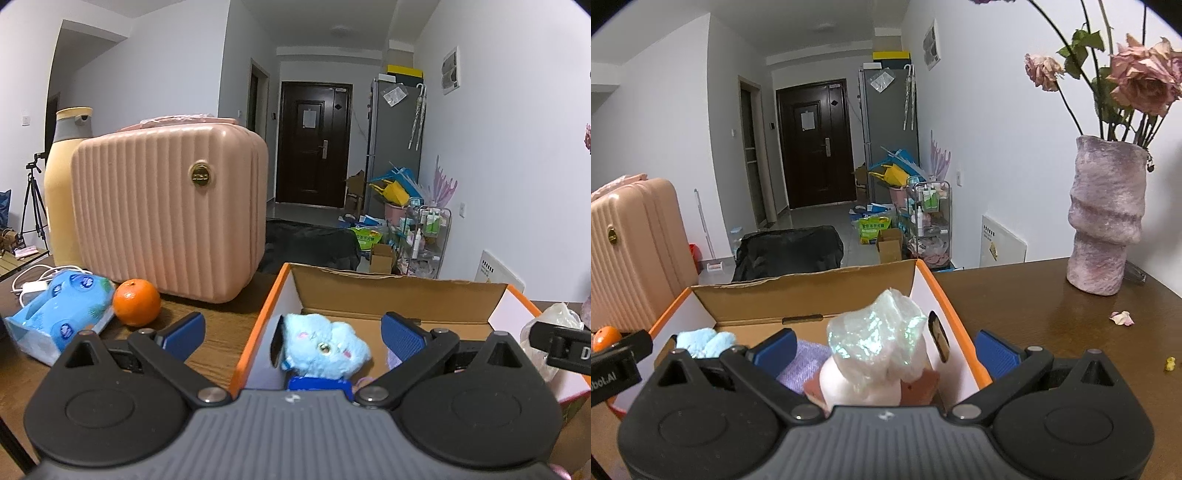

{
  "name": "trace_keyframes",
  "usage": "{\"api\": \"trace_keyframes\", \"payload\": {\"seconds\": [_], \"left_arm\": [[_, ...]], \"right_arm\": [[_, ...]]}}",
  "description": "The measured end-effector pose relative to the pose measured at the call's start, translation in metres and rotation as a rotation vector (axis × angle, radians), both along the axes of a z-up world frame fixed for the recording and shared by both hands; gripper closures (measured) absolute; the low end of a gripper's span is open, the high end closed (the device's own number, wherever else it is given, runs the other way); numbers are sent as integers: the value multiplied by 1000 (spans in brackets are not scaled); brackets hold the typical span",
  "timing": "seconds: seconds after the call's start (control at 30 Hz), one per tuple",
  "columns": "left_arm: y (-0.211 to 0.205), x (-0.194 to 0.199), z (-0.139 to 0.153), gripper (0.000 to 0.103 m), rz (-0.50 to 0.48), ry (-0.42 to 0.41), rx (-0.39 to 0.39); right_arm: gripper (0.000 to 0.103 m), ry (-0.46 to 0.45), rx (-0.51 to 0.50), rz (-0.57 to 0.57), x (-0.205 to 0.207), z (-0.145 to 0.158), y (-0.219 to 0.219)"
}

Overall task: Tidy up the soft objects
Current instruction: 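Withdraw both tools from the box toward the pink towel and white sponge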

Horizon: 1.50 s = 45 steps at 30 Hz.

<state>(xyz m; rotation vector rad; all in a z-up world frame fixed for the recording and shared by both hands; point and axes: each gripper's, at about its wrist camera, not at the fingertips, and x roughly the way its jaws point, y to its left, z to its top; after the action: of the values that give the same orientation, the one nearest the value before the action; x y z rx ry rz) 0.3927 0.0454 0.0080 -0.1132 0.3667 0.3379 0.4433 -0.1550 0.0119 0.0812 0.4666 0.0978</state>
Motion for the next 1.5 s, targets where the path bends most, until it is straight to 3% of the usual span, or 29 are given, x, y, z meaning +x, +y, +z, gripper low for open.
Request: {"api": "trace_keyframes", "payload": {"seconds": [1.0, 1.5], "left_arm": [[17, -109, 2, 0, -23, -16, 24], [24, -163, 0, 0, -55, -5, 38]], "right_arm": [[0, -188, -28, 88, -132, 7, -7], [0, -190, -71, 125, -183, -9, -2]]}}
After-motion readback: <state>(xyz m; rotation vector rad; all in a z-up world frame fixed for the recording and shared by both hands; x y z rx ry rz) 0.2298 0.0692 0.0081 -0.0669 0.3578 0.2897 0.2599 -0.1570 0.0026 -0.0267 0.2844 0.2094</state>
